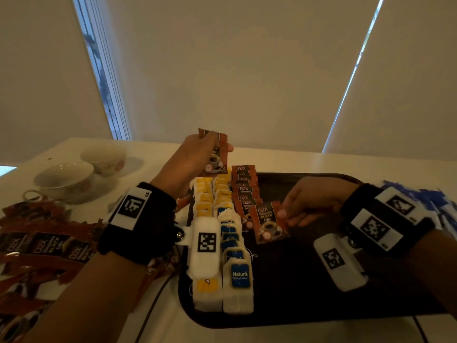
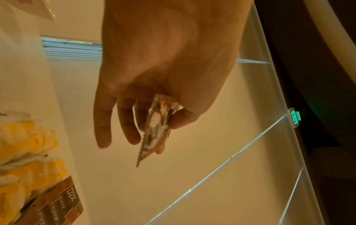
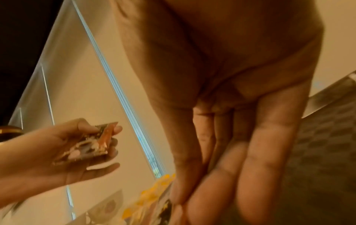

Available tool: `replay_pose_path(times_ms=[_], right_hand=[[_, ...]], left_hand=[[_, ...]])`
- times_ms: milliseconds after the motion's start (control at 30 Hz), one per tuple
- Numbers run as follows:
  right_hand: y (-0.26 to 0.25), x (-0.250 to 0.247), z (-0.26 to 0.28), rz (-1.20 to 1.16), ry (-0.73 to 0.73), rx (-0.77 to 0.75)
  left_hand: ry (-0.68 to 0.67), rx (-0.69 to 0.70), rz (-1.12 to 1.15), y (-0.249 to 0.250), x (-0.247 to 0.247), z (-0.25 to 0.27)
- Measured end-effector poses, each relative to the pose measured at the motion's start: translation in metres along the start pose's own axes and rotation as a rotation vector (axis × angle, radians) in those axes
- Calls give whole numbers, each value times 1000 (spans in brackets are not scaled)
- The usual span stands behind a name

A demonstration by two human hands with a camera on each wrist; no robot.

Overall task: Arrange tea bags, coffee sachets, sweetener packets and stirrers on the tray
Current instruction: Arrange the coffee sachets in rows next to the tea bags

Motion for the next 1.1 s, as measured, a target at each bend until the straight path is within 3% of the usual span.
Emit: replay_pose_path(times_ms=[200,567,633,733,833,1000,1100], right_hand=[[-8,13,-13,46,-48,22],[-15,19,-17,36,-25,30],[-18,10,-11,59,21,-20],[-36,-8,7,-33,135,-264],[-51,-9,25,-178,114,-401],[-48,-1,26,-227,217,-431],[-32,-2,23,-249,170,-336]], left_hand=[[-24,90,-136,-1,-2,-1],[-67,100,-153,-5,-4,-6],[-76,98,-154,-4,-3,-6],[-114,93,-152,-5,-1,-5],[-169,79,-158,-6,5,-3],[-272,51,-125,-7,18,3],[-284,42,-173,-4,15,3]])
Point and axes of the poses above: each hand's wrist, its own z-axis away from the middle knuckle, its own x-axis out of the palm, y = z × x, the point moved 5 cm from there along -z, towards the middle knuckle, and after that the axes turned 2 degrees about z, right-handed, at the moved point
